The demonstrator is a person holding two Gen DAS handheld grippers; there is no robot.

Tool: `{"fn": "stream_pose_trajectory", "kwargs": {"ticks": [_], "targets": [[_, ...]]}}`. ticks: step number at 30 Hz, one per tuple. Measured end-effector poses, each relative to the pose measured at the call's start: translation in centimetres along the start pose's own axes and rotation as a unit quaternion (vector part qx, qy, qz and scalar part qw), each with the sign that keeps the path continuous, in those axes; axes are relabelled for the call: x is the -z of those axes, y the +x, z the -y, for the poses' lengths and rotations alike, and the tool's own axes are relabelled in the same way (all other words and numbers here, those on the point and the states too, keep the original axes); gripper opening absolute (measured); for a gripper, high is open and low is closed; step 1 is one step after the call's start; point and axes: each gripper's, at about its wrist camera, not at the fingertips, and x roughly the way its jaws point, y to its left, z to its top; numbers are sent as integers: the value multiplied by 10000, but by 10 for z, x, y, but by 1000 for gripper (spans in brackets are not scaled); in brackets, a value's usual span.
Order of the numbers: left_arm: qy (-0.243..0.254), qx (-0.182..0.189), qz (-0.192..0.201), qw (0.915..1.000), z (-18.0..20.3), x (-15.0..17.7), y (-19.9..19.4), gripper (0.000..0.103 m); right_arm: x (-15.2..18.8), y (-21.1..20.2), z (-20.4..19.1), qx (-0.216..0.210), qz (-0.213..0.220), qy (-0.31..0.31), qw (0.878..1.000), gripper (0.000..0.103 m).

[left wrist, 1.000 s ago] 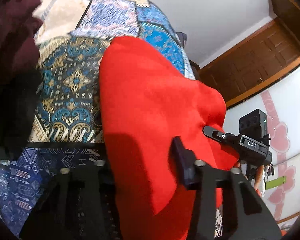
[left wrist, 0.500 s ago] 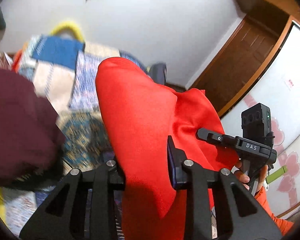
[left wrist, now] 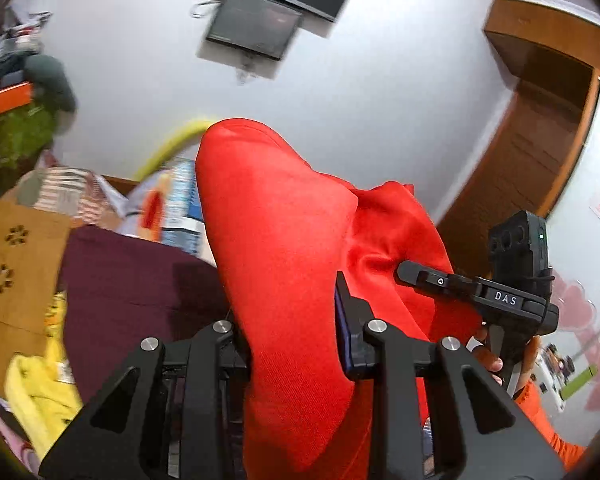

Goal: Fold large clothes

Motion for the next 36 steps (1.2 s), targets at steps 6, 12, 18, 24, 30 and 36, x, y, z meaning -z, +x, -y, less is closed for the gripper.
{"fn": "stream_pose_trajectory", "kwargs": {"ticks": [6, 12, 18, 24, 30, 36], "targets": [[-384, -511, -146, 9978, -81, -1, 25, 30, 8, 83, 4, 163, -244, 190, 9994, 26], [-857, -1019, -999, 9860, -152, 36, 80, 41, 37, 148, 48, 898, -1120, 810, 9863, 32], [-561, -1206, -763, 9882, -153, 44, 73, 61, 33, 114, 59, 1050, -1052, 712, 9863, 50], [-22, -1878, -547, 9807, -119, 37, 45, 61, 24, 57, 19, 1498, -589, -78, 9869, 50], [223, -1829, -74, 9829, -69, 38, -17, 61, 30, 10, -38, 1573, -3, -964, 9828, 50], [572, -1584, 670, 9834, 8, 47, -100, 61, 57, -54, -98, 1471, 782, -1670, 9718, 50]]}}
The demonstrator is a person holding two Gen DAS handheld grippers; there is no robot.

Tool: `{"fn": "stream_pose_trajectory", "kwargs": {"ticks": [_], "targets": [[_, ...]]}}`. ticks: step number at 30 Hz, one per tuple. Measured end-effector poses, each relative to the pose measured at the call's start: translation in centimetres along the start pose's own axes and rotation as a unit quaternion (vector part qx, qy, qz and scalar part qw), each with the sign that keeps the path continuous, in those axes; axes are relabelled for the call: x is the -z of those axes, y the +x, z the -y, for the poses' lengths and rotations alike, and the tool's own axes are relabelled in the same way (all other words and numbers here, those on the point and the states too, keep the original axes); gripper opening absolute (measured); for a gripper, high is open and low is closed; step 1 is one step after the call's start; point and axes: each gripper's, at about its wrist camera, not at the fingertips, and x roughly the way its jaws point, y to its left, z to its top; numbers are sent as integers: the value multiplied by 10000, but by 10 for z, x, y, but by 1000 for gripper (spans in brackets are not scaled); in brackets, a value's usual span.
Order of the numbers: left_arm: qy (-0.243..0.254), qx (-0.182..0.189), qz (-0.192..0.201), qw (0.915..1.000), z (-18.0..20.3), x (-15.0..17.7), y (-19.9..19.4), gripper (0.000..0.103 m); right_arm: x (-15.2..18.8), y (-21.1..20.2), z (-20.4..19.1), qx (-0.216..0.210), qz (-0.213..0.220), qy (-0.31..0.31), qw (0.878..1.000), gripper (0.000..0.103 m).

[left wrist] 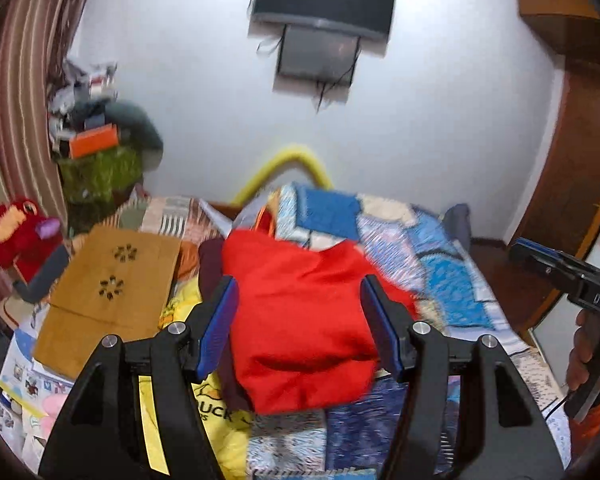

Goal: Fold large clothes

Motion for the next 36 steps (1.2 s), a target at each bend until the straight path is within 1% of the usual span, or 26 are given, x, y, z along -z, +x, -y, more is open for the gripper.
{"fn": "stream_pose_trajectory", "kwargs": {"ticks": [4, 7, 9, 11, 13, 15, 18, 22, 24, 25, 26, 27, 28, 29, 30, 36], "targets": [[158, 108, 647, 9977, 33, 3, -68, 61, 6, -59, -21, -133, 608, -132, 9980, 50], [211, 90, 1098, 9937, 52, 14, -112, 61, 14, -92, -33, -158, 945, -221, 9951, 50], [202, 103, 1330, 9909, 63, 26, -141, 61, 22, -116, -43, -163, 1204, -310, 9921, 50], [235, 3, 1537, 9878, 71, 36, -161, 61, 30, -129, -49, -125, 1377, -368, 9897, 50], [324, -237, 1778, 9833, 81, 50, -181, 61, 37, -137, -55, -108, 1471, -414, 9882, 50], [387, -421, 1928, 9796, 91, 64, -195, 61, 47, -145, -62, -62, 1559, -450, 9867, 50], [370, -438, 2000, 9781, 99, 80, -205, 61, 56, -146, -68, 77, 1590, -518, 9859, 50], [367, -648, 2044, 9760, 107, 98, -214, 63, 65, -146, -73, 207, 1571, -610, 9855, 51], [307, -642, 2012, 9770, 107, 102, -213, 73, 68, -146, -74, 209, 1518, -573, 9865, 59], [301, -661, 2012, 9769, 108, 105, -212, 74, 71, -147, -74, 247, 1508, -532, 9868, 66], [322, -715, 2010, 9765, 110, 108, -212, 77, 71, -146, -74, 311, 1514, -515, 9866, 72], [355, -804, 2014, 9756, 111, 110, -212, 84, 71, -145, -74, 394, 1528, -521, 9861, 74], [377, -878, 2029, 9745, 112, 112, -212, 89, 73, -146, -74, 423, 1531, -526, 9859, 79], [391, -930, 2048, 9736, 113, 114, -213, 98, 73, -144, -75, 461, 1515, -519, 9860, 83], [400, -973, 2067, 9727, 114, 117, -213, 101, 72, -143, -75, 484, 1489, -505, 9864, 84], [364, -1053, 2042, 9726, 114, 123, -212, 102, 77, -141, -68, 575, 1343, -395, 9885, 88]]}}
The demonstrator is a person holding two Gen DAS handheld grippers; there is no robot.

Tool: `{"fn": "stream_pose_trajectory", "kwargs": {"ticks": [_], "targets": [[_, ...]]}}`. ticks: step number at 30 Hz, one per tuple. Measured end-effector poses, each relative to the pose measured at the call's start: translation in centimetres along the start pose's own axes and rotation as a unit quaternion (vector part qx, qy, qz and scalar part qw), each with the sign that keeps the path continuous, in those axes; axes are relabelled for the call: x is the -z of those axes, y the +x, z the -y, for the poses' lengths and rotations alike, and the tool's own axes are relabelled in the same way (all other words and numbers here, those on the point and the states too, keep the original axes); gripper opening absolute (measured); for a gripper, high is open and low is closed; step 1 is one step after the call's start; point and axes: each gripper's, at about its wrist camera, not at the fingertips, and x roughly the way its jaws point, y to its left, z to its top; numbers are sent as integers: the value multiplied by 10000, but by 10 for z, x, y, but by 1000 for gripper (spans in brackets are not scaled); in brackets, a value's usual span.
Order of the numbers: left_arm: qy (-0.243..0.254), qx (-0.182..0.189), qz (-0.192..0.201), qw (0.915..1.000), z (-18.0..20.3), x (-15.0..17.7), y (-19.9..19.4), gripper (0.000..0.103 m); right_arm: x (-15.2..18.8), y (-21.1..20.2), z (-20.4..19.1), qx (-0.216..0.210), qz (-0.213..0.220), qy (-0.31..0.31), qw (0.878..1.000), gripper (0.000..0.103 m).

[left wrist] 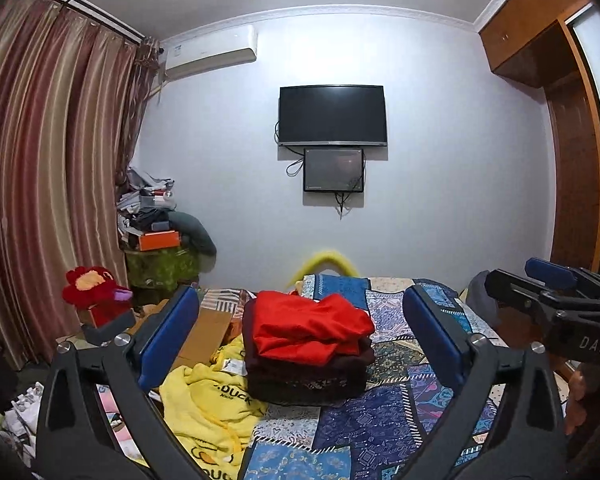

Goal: Fold large clothes

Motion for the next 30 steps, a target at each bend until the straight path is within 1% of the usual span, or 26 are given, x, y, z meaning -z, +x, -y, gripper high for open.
{"fn": "stream_pose_trajectory", "kwargs": {"ticks": [1, 6, 22, 30], "targets": [[-5, -13, -16, 10000, -1, 1, 1, 102, 5, -2, 1, -13, -15, 14, 10000, 88], [-42, -70, -58, 9999, -5, 5, 3, 102, 10, -5, 2, -23, -69, 20, 10000, 88], [-99, -91, -256, 9996, -9, 18, 14, 102, 11, -5, -8, 33, -291, -155, 9995, 88], [-102, -92, -260, 9996, -11, 18, 14, 102, 10, -8, -12, 78, -313, -237, 9992, 88]]}}
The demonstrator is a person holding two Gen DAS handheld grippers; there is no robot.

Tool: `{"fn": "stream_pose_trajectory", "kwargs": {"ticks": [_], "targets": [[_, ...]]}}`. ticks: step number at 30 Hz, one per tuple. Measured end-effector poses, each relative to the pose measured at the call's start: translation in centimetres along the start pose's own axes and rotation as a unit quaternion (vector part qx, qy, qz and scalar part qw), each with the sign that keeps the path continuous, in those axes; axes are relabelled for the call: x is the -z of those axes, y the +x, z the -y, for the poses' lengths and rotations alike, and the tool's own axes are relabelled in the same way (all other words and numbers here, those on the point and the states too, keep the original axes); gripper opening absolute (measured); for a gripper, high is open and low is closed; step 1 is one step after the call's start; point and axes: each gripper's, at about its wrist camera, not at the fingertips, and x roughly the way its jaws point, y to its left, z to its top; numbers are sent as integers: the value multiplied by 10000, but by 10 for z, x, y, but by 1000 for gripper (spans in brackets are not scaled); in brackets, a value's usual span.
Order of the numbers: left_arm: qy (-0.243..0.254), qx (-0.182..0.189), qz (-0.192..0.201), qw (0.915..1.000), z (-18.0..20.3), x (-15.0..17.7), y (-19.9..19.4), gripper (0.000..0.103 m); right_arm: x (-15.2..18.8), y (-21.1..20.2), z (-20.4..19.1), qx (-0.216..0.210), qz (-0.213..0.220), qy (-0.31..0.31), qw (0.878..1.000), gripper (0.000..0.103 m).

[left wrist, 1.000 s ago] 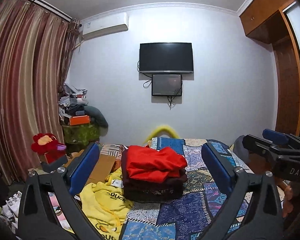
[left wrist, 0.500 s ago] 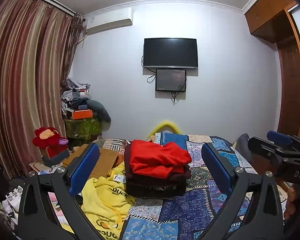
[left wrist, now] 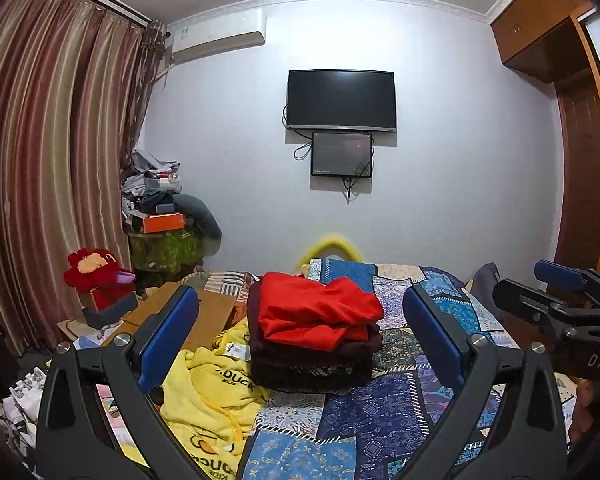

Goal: Fold large clothes

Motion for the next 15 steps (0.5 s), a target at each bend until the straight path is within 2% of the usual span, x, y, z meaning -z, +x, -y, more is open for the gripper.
{"fn": "stream_pose_trajectory", "kwargs": {"ticks": [15], "targets": [[34, 95, -96, 9999, 5, 1, 2, 102, -1, -1, -2, -22, -16, 2, 10000, 88]]}}
